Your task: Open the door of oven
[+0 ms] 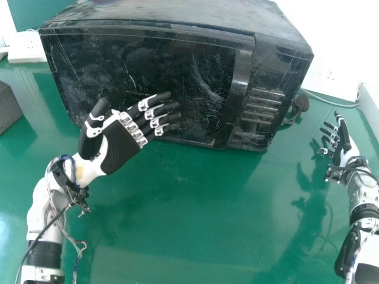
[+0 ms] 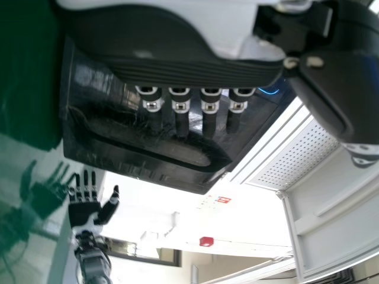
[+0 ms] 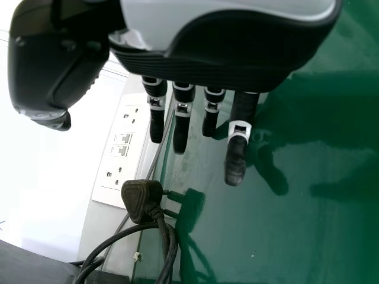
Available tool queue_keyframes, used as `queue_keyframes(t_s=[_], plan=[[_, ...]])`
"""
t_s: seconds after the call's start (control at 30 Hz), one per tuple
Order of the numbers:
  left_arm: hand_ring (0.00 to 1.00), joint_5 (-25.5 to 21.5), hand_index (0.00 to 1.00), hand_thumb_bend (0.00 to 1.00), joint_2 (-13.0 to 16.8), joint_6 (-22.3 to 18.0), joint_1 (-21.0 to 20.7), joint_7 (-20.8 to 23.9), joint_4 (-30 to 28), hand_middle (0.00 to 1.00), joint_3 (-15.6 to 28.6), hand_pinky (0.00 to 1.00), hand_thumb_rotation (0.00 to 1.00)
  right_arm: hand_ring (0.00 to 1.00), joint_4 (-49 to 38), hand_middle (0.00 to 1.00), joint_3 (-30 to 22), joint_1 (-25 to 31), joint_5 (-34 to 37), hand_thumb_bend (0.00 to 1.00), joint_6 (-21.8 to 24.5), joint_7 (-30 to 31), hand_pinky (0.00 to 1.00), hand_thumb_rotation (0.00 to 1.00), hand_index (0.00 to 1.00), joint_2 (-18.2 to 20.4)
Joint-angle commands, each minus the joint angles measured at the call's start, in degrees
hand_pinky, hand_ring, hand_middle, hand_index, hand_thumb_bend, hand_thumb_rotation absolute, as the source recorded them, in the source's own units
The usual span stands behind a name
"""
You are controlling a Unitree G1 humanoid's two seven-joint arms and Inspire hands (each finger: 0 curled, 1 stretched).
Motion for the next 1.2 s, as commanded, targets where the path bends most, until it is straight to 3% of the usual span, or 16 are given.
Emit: queue_keyframes(t_s=[0.0, 0.2, 0.33, 0.7, 0.77, 0.97, 1.07, 1.17], plan=[[1.0, 0.41, 1.0, 1.0, -0.24, -0.46, 1.41, 1.07, -1.45, 1.0, -0.65, 1.0, 0.82, 0.75, 2.22, 0.85, 0.42, 3.09, -0.89, 0.77, 3.22, -0.24, 0.64, 1.0, 0.86, 0.64], [1.0, 0.73, 1.0, 1.0, 0.13, -0.98, 0.56, 2.33, -0.59, 1.0, -1.09, 1.0, 0.81, 0.77, 2.22, 0.87, 0.18, 3.23, -0.67, 0.77, 3.11, -0.1, 0.64, 1.0, 0.89, 0.69], [1.0, 0.1, 1.0, 1.0, 0.38, -0.47, -0.06, 1.93, 0.04, 1.0, -1.03, 1.0, 0.81, 0.73, 2.18, 0.86, 0.32, 3.24, -0.8, 0.79, 2.95, 0.07, 0.61, 1.0, 0.88, 0.71], [1.0, 1.84, 1.0, 1.0, 1.06, -1.87, -1.57, 1.61, 0.8, 1.0, -2.08, 1.0, 0.83, 0.78, 2.07, 0.88, 0.3, 2.93, -0.65, 0.79, 3.28, 0.17, 0.62, 1.0, 0.89, 0.82], [1.0, 2.3, 1.0, 1.0, 1.25, -1.87, -1.77, 1.77, 0.72, 1.0, -2.3, 1.0, 0.85, 0.75, 2.1, 0.87, 0.44, 3.0, -0.82, 0.8, 3.2, 0.2, 0.58, 1.0, 0.88, 0.79], [1.0, 3.46, 1.0, 1.0, 1.66, -3.04, -3.23, 1.18, 1.54, 1.0, -2.79, 1.0, 0.86, 0.74, 2.08, 0.87, 0.44, 2.92, -0.78, 0.79, 3.23, 0.1, 0.59, 1.0, 0.88, 0.87], [1.0, 5.35, 1.0, 1.0, 1.49, -3.77, -3.34, 3.59, 0.26, 1.0, -3.27, 1.0, 0.87, 0.73, 2.16, 0.88, 0.39, 3.04, -0.81, 0.8, 3.17, 0.04, 0.55, 1.0, 0.89, 0.79], [1.0, 7.26, 1.0, 1.0, 1.59, -4.07, -3.4, 6.11, -0.95, 1.0, -4.09, 1.0, 0.87, 0.74, 2.16, 0.87, 0.44, 3.05, -0.88, 0.8, 3.13, -0.33, 0.58, 1.0, 0.88, 0.86]])
